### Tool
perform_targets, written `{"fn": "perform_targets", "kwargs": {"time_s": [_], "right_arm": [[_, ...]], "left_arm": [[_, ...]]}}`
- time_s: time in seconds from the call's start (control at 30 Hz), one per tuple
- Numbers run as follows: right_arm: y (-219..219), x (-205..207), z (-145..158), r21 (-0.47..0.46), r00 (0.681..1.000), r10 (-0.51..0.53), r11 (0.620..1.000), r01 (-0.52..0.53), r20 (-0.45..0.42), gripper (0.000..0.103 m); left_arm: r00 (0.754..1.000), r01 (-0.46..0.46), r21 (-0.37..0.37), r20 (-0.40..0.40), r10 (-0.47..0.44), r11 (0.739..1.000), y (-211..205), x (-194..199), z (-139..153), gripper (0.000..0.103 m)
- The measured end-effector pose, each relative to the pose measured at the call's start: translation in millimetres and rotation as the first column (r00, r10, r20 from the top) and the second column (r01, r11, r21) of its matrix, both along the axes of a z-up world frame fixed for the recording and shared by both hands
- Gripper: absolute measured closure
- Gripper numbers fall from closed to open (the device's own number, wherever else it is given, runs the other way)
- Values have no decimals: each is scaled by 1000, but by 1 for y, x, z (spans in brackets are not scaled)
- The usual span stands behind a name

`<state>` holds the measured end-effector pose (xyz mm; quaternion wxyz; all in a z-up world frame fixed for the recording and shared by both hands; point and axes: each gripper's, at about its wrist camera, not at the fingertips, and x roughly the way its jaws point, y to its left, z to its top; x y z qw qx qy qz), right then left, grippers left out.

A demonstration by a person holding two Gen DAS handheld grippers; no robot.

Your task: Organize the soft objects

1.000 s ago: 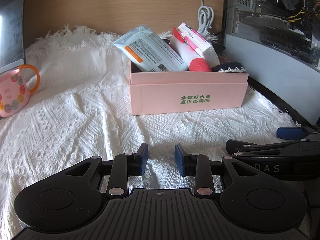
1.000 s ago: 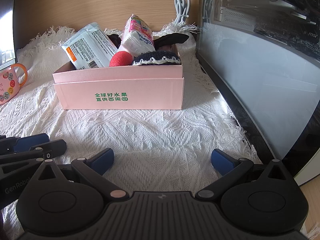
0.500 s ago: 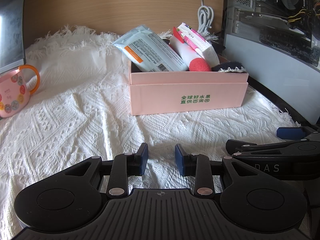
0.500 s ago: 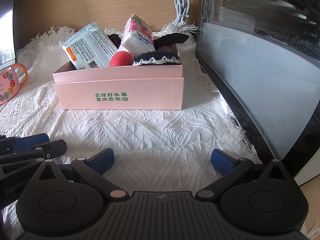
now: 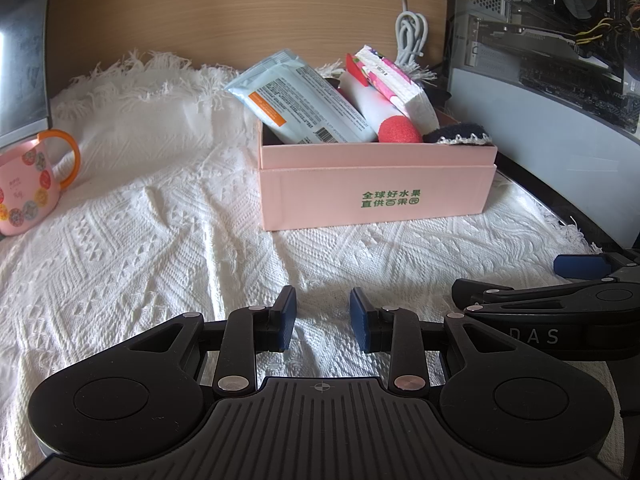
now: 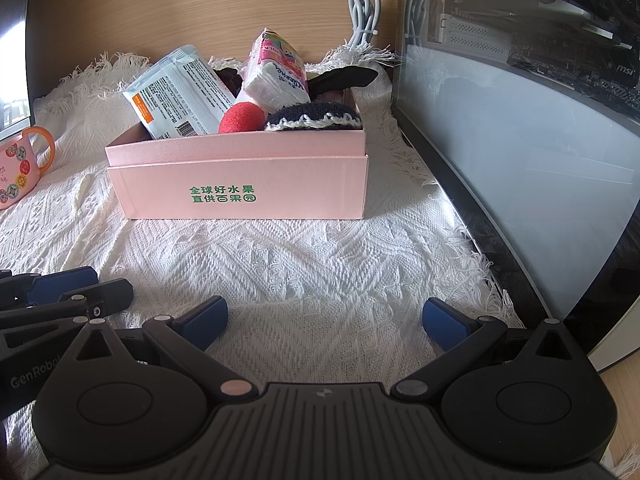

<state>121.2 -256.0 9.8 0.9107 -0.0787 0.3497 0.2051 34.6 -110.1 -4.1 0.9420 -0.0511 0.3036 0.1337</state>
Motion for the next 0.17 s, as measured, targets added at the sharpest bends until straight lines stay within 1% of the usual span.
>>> {"fn": "perform_targets", "kwargs": {"time_s": [0.17], "right_arm": [[0, 0, 0, 0, 1000, 0, 1000, 0, 0, 0]], "left_arm": [[1000, 0, 1, 0, 0, 1000, 1, -1, 0, 69]]}}
